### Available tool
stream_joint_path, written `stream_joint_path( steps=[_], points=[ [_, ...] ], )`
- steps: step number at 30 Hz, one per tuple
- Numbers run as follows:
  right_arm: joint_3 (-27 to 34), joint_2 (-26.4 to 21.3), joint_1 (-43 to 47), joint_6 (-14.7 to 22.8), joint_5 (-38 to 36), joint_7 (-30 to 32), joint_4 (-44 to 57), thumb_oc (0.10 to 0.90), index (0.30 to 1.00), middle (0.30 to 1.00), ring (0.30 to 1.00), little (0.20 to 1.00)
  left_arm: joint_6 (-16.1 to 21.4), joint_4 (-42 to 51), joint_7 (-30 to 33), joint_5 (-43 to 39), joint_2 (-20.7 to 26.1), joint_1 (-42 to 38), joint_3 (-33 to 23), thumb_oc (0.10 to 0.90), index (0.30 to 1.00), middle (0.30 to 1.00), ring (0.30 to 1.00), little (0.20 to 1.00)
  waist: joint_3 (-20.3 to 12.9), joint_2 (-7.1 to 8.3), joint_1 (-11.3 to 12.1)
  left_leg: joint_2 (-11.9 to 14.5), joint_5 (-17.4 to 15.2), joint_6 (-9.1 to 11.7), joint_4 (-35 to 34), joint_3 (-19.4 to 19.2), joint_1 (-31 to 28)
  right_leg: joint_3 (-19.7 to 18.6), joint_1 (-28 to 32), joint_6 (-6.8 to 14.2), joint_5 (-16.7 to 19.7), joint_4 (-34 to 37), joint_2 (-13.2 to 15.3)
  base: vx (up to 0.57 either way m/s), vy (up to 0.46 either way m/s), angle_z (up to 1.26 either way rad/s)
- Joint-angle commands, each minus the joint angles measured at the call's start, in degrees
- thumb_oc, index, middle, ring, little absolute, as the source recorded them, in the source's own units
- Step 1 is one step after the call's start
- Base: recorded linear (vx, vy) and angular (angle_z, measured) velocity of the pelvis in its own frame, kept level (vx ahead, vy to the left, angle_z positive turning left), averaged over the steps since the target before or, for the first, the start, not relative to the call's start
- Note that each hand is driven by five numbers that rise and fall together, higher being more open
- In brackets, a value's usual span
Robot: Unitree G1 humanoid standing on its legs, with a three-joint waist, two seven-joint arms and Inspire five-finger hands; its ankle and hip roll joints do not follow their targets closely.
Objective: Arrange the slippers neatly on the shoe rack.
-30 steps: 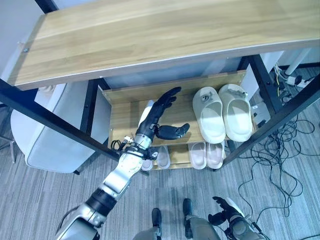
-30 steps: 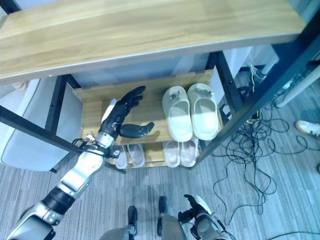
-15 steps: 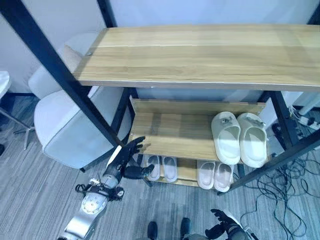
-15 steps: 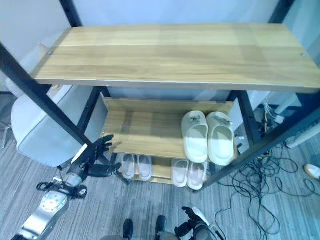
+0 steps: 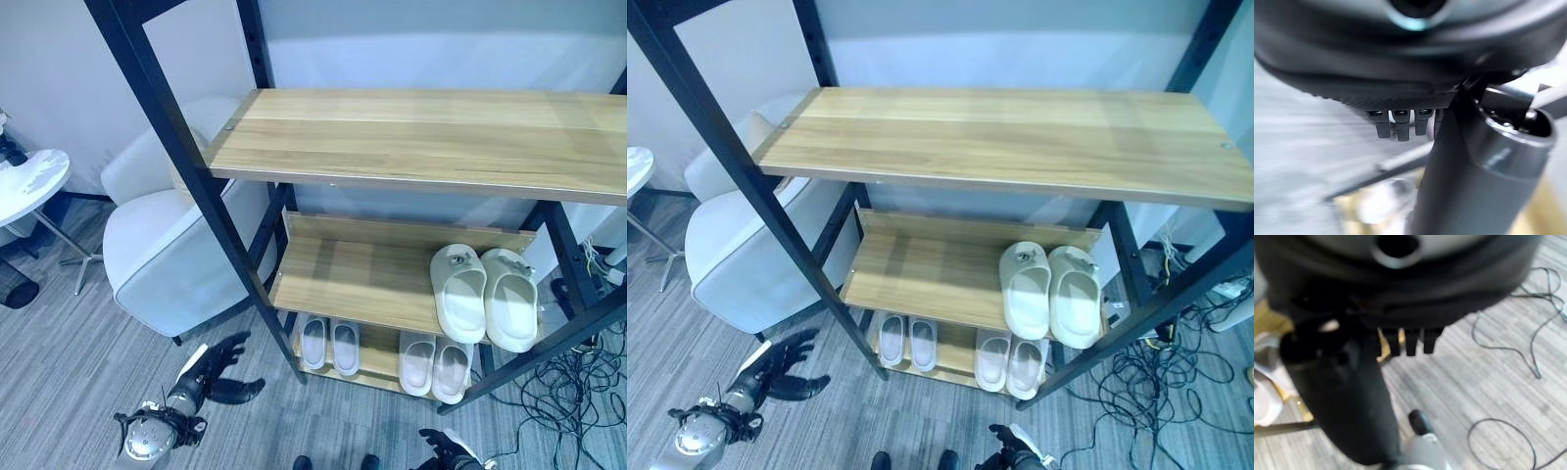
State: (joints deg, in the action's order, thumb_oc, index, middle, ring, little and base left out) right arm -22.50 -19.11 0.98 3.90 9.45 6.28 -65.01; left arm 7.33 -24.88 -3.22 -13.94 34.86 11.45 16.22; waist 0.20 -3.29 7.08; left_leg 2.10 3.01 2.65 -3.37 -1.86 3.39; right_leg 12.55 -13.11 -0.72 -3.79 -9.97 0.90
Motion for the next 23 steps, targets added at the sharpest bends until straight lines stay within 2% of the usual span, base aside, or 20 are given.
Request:
stream_joint_path(
  steps=[1, 2, 5, 6, 7, 9, 10, 12, 15, 23],
  points=[
    [-1.4, 0.3, -1.6, 1.2, 0.0, -1.0, -1.1, 0.800, 0.900, 0.900, 0.900, 0.900, 3.0, -0.7, 2.2, 6.2, -0.3, -2.6, -1.3, 0.800, 0.900, 0.900, 0.900, 0.900, -1.5, 4.70, -0.1, -3.2, 0.0, 1.1, -1.6, 0.4, 1.7, 4.1, 6.6, 8.7, 7.0, 11.7, 4.6, 0.00, 0.000, 0.00],
    [-1.4, 0.2, -1.6, 1.2, 0.0, -1.0, -1.1, 0.800, 0.900, 0.900, 0.900, 0.900, 3.1, -0.9, 2.3, 6.3, -0.5, -2.8, -1.3, 0.800, 0.900, 0.900, 0.900, 0.900, -1.5, 4.65, -0.1, -3.2, 0.0, 1.1, -1.6, 0.4, 1.7, 4.1, 6.6, 8.7, 7.0, 11.7, 4.6, 0.00, 0.000, 0.00],
    [-0.7, 0.1, -1.9, 1.2, 0.1, -1.1, -2.4, 0.800, 0.900, 0.900, 0.900, 0.900, 2.1, -12.8, 4.1, 11.2, -6.1, -5.2, -0.9, 0.800, 0.900, 0.900, 0.900, 0.900, -1.6, 5.09, -0.3, -3.3, -0.1, 0.9, -1.6, 0.1, 1.5, 4.0, 6.9, 8.9, 7.2, 11.9, 4.7, 0.00, 0.046, 0.03],
    [-0.7, 0.1, -1.9, 1.2, 0.1, -1.0, -2.5, 0.800, 0.900, 0.900, 0.900, 0.900, 2.3, -13.1, 4.2, 11.3, -6.3, -5.4, -0.8, 0.800, 0.900, 0.900, 0.900, 0.900, -1.5, 5.02, -0.2, -3.3, -0.1, 0.9, -1.6, 0.1, 1.5, 4.1, 6.9, 8.9, 7.2, 11.9, 4.7, 0.00, 0.050, 0.02],
    [-0.5, 0.2, -1.7, 1.2, 0.2, -1.1, -3.3, 0.800, 0.900, 0.900, 0.900, 0.900, 1.6, -20.0, 5.3, 13.7, -9.1, -7.2, -1.1, 0.800, 0.900, 0.900, 0.900, 0.900, -1.6, 5.24, -0.5, -3.4, -0.2, 0.9, -1.6, 0.0, 1.5, 3.9, 6.9, 8.8, 7.2, 12.1, 4.7, 0.00, 0.031, 0.02],
    [-0.5, 0.1, -1.7, 1.2, 0.2, -1.1, -3.3, 0.800, 0.900, 0.900, 0.900, 0.900, 1.8, -20.2, 5.4, 13.7, -9.2, -7.4, -1.0, 0.800, 0.900, 0.900, 0.900, 0.900, -1.5, 5.18, -0.4, -3.4, -0.2, 0.9, -1.6, 0.0, 1.5, 3.9, 6.9, 8.8, 7.2, 12.1, 4.7, 0.00, 0.035, 0.00],
    [-0.5, 0.2, -1.6, 1.1, 0.5, -1.0, -4.1, 0.800, 0.900, 0.900, 0.900, 0.900, 1.1, -28.5, 6.7, 15.7, -12.3, -9.8, -1.8, 0.800, 0.900, 0.900, 0.900, 0.900, -1.8, 5.45, -0.7, -3.5, -0.3, 0.9, -1.6, -0.2, 1.4, 3.7, 7.1, 8.8, 7.3, 12.3, 4.6, 0.02, 0.053, 0.00],
    [-0.5, 0.2, -1.6, 1.1, 0.7, -1.1, -4.5, 0.800, 0.900, 0.900, 0.900, 0.900, 1.0, -30.7, 7.2, 16.1, -13.1, -10.4, -2.2, 0.800, 0.900, 0.900, 0.900, 0.900, -1.8, 5.51, -0.8, -3.5, -0.4, 0.9, -1.6, -0.4, 1.3, 3.7, 7.2, 8.8, 7.3, 12.3, 4.6, 0.02, 0.046, 0.00],
    [-0.2, 0.7, -1.6, 0.6, 1.2, -1.1, -6.5, 0.800, 0.900, 0.900, 0.900, 0.900, -0.1, -39.0, 8.6, 17.6, -15.3, -12.2, -3.6, 0.800, 0.900, 0.900, 0.900, 0.900, -2.0, 5.74, -1.1, -3.6, -0.8, 0.9, -1.6, -0.7, 0.8, 3.2, 7.7, 8.7, 7.2, 12.5, 4.5, 0.02, 0.029, 0.00],
    [1.0, 1.1, -2.3, 0.4, 0.9, -1.5, -7.7, 0.800, 0.900, 0.900, 0.900, 0.900, -1.0, -44.7, 9.3, 18.8, -17.0, -12.2, -5.8, 0.800, 0.900, 0.900, 0.900, 0.900, -2.7, 5.85, -1.4, -3.8, -1.8, 0.8, -1.6, -1.2, -1.0, 2.8, 9.5, 8.7, 6.9, 12.9, 4.2, 0.04, 0.027, 0.00]
  ],
)
